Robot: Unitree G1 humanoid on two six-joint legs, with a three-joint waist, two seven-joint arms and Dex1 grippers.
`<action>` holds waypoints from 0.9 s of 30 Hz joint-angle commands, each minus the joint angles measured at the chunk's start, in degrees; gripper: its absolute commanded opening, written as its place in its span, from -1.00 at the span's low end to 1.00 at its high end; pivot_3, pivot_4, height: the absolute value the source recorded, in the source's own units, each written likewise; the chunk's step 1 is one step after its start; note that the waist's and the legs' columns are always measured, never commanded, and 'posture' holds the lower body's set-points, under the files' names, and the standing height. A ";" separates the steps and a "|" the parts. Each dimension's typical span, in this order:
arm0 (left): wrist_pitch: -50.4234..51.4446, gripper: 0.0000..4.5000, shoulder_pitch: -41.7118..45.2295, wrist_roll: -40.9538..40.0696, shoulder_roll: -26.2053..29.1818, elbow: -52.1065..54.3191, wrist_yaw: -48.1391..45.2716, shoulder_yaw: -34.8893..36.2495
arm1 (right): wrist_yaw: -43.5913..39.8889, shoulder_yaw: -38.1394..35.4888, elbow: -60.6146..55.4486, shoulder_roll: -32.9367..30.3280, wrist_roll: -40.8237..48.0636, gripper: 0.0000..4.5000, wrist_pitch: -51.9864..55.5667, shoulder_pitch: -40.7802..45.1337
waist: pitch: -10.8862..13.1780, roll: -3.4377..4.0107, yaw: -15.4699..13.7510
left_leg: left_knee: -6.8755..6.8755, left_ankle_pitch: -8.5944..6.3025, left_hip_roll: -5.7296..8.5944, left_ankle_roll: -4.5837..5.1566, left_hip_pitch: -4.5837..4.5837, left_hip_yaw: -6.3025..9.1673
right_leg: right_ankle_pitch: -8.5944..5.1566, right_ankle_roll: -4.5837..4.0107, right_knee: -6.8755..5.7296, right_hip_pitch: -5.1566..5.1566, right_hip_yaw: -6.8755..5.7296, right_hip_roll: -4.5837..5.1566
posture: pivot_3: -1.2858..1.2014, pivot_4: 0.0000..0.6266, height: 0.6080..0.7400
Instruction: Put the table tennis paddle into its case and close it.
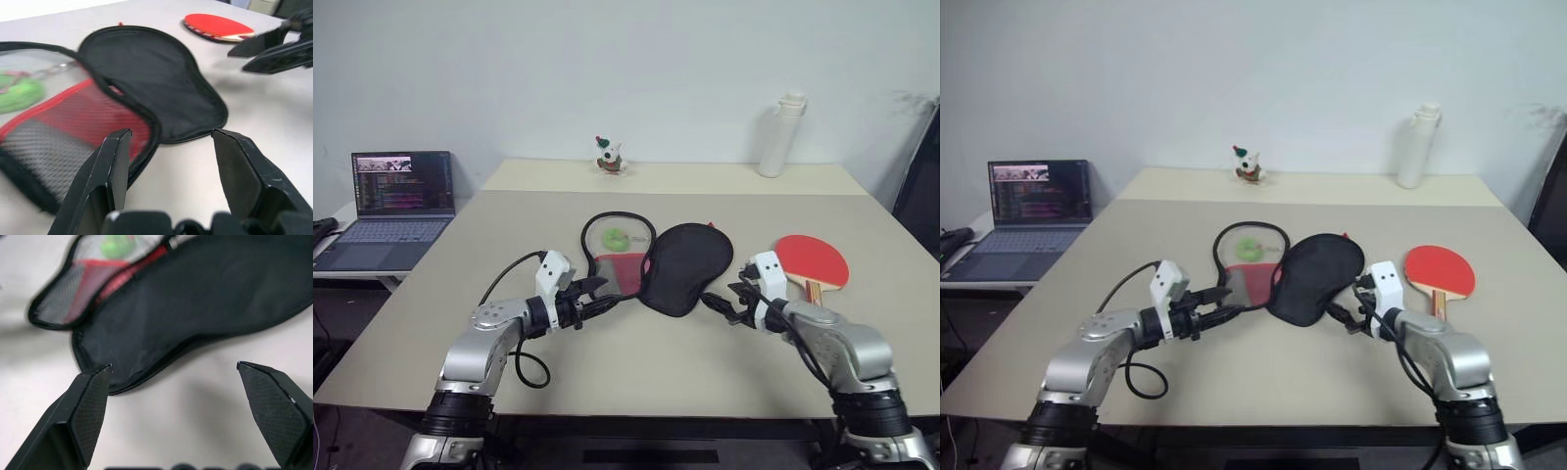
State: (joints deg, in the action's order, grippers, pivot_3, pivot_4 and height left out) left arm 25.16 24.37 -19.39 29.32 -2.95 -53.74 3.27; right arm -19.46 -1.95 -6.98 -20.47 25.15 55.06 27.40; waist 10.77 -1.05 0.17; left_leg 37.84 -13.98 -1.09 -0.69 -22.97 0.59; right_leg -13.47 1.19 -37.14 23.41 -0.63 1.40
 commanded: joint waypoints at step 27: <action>0.02 0.26 -0.47 -1.96 1.80 7.15 1.92 -0.14 | 7.13 -2.33 8.82 13.50 -4.97 -0.84 0.03 9.37 | -0.01 -0.02 1.20 | -0.06 0.00 -0.40 0.00 0.02 -0.60 | 0.11 -0.16 -0.07 0.25 0.09 -0.29 | 0.03 -0.52 1.00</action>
State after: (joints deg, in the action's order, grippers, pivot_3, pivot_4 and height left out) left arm 25.78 23.54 -20.31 30.25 1.36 -50.96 3.25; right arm -12.32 -2.47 4.66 -6.58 18.83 53.95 35.50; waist 10.76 -1.07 1.37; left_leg 37.78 -13.98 -1.50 -0.70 -22.95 -0.02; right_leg -13.36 1.03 -37.21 23.66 -0.54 1.11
